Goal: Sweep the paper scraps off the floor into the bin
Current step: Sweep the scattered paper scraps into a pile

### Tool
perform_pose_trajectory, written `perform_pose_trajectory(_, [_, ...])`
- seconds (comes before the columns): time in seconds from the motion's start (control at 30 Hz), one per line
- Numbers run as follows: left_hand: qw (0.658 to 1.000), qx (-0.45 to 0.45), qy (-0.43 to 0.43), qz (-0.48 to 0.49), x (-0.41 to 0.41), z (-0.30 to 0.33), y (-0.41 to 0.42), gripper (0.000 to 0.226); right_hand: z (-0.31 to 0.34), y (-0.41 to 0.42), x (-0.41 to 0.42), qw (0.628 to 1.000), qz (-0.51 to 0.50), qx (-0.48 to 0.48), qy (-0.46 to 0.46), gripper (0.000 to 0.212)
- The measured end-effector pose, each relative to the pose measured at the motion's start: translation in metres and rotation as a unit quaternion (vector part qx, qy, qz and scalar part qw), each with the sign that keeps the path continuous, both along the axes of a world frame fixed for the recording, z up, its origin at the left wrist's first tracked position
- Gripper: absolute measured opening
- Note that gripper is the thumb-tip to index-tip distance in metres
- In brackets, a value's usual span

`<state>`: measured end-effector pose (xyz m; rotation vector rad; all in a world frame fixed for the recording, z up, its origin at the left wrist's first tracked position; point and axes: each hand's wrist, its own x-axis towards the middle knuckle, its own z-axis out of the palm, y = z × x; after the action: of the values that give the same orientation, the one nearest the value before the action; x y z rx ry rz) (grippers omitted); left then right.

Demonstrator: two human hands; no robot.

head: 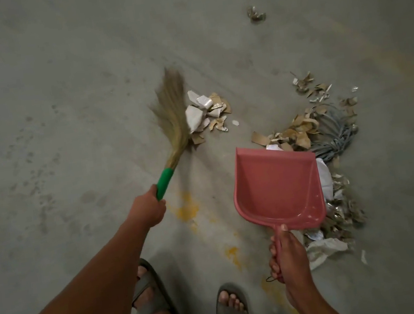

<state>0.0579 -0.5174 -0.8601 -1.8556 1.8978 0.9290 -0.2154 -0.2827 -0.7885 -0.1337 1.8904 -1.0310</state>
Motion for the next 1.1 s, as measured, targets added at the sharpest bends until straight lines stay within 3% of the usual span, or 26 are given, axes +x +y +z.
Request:
perform_pose_trajectory(0.27, [0.987,-0.008,0.000,-0.158,-0.050,0.005,0.016,0.066,0.005,0.021,-0.024,0.999,-0.023,0.007,0.025,0.048])
perform_pose_trajectory(0.43, [0.978,-0.043,0.059,-0.193,-0.058,0.011,0.049,0.071,0.013,0.035,-0.038,0.998,-0.041,0.017,0.034,0.050])
perform_pose_trajectory(0.57, [0.973,-0.109,0.114,-0.166,-0.054,0.018,0.077,0.075,0.023,0.046,-0.048,0.997,-0.055,0.020,0.040,0.054])
perform_pose_trajectory(0.73, [0.974,-0.131,0.143,-0.116,-0.049,0.023,0.087,0.073,0.028,0.052,-0.055,0.996,-0.068,0.015,0.047,0.051])
perform_pose_trajectory(0.87, [0.968,-0.142,0.202,-0.045,-0.042,0.030,0.084,0.069,0.028,0.046,-0.052,0.996,-0.073,0.012,0.041,0.053])
perform_pose_trajectory(1.1, [0.959,-0.155,0.198,0.130,-0.016,0.032,0.047,0.049,0.020,0.012,-0.034,0.998,-0.051,0.005,0.026,0.052])
